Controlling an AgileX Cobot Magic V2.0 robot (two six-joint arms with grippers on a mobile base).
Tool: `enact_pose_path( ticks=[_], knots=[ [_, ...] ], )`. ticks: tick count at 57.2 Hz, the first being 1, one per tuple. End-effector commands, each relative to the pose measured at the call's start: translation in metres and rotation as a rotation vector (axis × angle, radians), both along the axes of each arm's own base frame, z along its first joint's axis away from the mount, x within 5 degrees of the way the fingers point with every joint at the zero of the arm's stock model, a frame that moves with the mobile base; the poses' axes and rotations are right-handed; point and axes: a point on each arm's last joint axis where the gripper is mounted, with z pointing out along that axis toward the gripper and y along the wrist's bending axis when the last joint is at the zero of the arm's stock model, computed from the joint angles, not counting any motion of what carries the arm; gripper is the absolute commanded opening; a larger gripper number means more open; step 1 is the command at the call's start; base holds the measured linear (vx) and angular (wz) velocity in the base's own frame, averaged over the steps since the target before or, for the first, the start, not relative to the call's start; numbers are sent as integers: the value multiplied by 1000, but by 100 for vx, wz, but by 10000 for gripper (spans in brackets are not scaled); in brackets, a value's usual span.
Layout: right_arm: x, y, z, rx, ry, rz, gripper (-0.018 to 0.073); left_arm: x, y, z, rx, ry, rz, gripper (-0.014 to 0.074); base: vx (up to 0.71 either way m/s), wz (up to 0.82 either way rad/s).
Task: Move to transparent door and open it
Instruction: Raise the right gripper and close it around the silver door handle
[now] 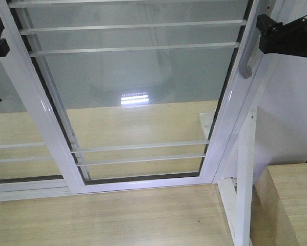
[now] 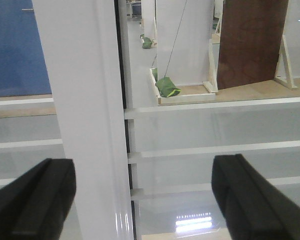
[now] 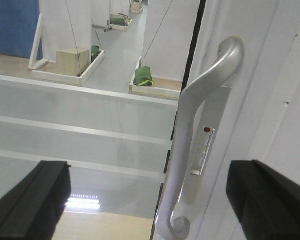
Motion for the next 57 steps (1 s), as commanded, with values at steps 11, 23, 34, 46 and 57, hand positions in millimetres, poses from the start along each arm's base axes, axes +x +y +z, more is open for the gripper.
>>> enact_pose_path(
  ticks=[11, 23, 34, 46, 57],
  knots=[
    [31, 3, -5, 26, -148, 0, 676, -3, 3, 25, -11, -137, 28, 657, 0, 0],
    [59, -2, -37, 87, -147, -60, 640, -3, 3, 25, -11, -136, 27, 613, 0, 0],
    [80, -23, -60, 84, -123, -124, 617, -3, 3, 25, -11, -136, 27, 590, 0, 0],
    [110, -33, -68, 72, -117, -146, 573, -3, 3, 25, -11, -136, 27, 590, 0, 0],
    [132, -31, -74, 66, -112, -109, 560, -3, 3, 25, -11, -136, 27, 590, 0, 0]
  ],
)
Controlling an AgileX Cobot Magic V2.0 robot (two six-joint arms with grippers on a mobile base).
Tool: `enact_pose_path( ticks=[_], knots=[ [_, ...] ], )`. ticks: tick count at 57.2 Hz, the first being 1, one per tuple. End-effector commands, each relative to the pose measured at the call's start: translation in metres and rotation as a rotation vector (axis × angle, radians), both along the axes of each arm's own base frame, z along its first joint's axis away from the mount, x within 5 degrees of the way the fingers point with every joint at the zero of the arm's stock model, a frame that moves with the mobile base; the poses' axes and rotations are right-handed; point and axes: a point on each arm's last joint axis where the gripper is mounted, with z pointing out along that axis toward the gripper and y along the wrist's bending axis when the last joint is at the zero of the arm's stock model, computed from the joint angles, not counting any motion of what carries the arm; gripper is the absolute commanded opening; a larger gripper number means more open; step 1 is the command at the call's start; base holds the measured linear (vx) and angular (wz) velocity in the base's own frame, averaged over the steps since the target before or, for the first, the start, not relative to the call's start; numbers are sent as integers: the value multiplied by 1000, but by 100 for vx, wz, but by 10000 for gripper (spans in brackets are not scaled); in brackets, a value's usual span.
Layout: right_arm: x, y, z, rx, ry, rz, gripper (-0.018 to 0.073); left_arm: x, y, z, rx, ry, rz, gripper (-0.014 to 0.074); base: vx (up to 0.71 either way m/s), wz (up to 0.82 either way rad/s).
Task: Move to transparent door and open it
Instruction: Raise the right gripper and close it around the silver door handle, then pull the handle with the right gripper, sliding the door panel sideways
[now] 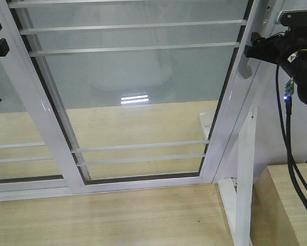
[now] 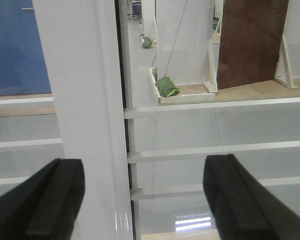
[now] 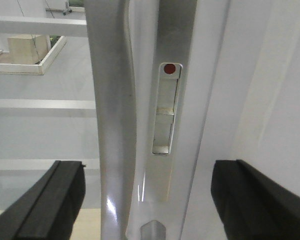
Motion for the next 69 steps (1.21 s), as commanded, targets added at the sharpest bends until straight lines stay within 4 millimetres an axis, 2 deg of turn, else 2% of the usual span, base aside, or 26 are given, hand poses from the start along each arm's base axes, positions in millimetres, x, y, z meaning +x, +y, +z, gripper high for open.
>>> enact_pose_path(
  ticks=[1, 30, 38, 44, 59, 69],
  knots=[
    [9, 0, 34, 6, -158, 18, 560, -3, 3, 25, -8, -136, 27, 590, 0, 0],
    [49, 4, 24, 27, -197, 64, 560, -3, 2, 21, -9, -100, 16, 590, 0, 0],
    [53, 4, 25, 26, -207, 64, 546, -3, 2, 21, -9, -98, 15, 590, 0, 0],
    [53, 4, 25, 26, -206, 63, 468, -3, 2, 21, -9, -99, 15, 590, 0, 0],
    [53, 6, 25, 31, -204, 81, -14, -3, 2, 21, -9, -99, 15, 590, 0, 0],
    [52, 21, 27, -30, -208, 159, -11, -3, 2, 21, -9, -99, 15, 590, 0, 0]
  ],
)
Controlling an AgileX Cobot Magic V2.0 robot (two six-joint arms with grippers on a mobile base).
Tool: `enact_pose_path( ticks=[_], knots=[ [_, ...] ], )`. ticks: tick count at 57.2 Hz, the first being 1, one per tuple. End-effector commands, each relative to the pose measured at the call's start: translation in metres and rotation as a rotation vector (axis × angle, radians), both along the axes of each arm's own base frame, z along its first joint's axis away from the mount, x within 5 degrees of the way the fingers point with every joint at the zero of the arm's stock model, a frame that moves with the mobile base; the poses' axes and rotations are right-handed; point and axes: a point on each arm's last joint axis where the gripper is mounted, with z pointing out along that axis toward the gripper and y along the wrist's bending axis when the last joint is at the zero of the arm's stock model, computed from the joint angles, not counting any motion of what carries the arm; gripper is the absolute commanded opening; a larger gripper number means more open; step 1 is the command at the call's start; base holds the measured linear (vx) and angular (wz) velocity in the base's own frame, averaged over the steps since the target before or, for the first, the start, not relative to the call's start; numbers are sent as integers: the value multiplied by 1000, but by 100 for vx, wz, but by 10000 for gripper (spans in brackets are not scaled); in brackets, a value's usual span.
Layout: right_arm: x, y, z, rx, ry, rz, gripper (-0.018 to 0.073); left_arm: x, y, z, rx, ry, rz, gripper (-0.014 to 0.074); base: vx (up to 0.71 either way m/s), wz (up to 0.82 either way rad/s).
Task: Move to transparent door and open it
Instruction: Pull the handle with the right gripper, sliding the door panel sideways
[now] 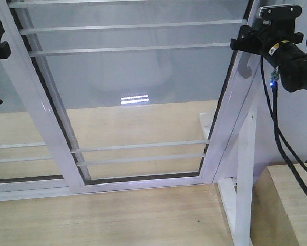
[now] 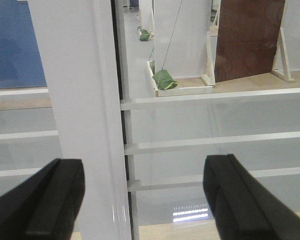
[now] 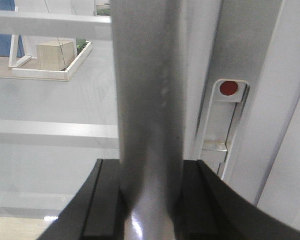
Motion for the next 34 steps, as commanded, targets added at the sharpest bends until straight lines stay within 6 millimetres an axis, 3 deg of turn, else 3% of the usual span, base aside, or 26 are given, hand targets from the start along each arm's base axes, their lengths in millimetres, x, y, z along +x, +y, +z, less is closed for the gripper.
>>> enact_pose_path(
  ticks=[1, 34],
  knots=[
    [-2, 15, 45, -45, -185, 79, -10, -3, 3, 24, -8, -127, 24, 590, 0, 0],
    [-19, 107, 45, -50, -199, 298, -9, -3, 3, 24, -8, -126, 24, 590, 0, -1]
  ],
)
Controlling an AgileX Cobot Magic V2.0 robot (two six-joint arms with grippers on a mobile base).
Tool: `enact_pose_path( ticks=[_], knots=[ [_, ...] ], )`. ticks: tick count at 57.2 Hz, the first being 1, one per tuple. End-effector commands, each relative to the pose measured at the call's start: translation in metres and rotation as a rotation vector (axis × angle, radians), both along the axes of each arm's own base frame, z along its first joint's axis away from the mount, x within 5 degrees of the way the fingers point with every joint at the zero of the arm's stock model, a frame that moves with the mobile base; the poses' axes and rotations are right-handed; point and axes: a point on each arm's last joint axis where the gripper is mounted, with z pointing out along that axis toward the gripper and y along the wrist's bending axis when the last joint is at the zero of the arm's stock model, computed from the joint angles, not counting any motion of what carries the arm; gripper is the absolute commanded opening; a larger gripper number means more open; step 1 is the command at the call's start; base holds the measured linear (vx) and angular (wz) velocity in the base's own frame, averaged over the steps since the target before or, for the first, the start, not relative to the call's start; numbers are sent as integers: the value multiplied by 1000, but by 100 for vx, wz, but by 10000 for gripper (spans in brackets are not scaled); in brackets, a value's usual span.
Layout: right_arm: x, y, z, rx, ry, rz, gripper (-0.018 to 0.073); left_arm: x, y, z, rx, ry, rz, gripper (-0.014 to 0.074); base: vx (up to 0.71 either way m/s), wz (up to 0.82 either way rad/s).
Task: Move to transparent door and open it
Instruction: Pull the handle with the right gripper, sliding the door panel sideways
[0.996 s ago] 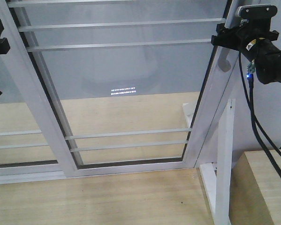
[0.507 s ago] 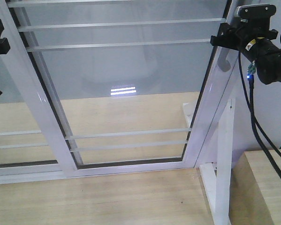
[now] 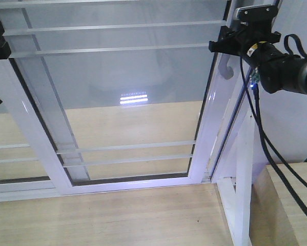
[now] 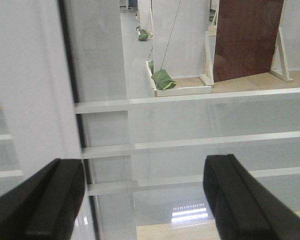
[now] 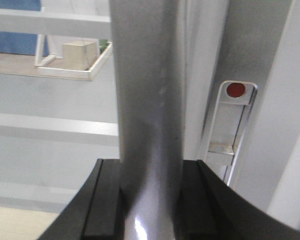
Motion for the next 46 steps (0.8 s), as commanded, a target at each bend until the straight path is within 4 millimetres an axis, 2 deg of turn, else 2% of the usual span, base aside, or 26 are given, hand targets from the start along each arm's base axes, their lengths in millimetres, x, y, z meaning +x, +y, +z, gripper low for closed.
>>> enact_pose_path(
  ticks=[1, 26, 46],
  knots=[
    [-14, 49, 46, -51, -211, 185, -9, -3, 3, 24, -8, -126, 24, 590, 0, 0],
    [-31, 98, 47, -38, -226, 301, -9, -3, 3, 24, -8, -125, 24, 590, 0, 0],
    [-56, 148, 49, -29, -256, 437, -9, -3, 3, 24, -8, -125, 24, 590, 0, 1]
  ],
)
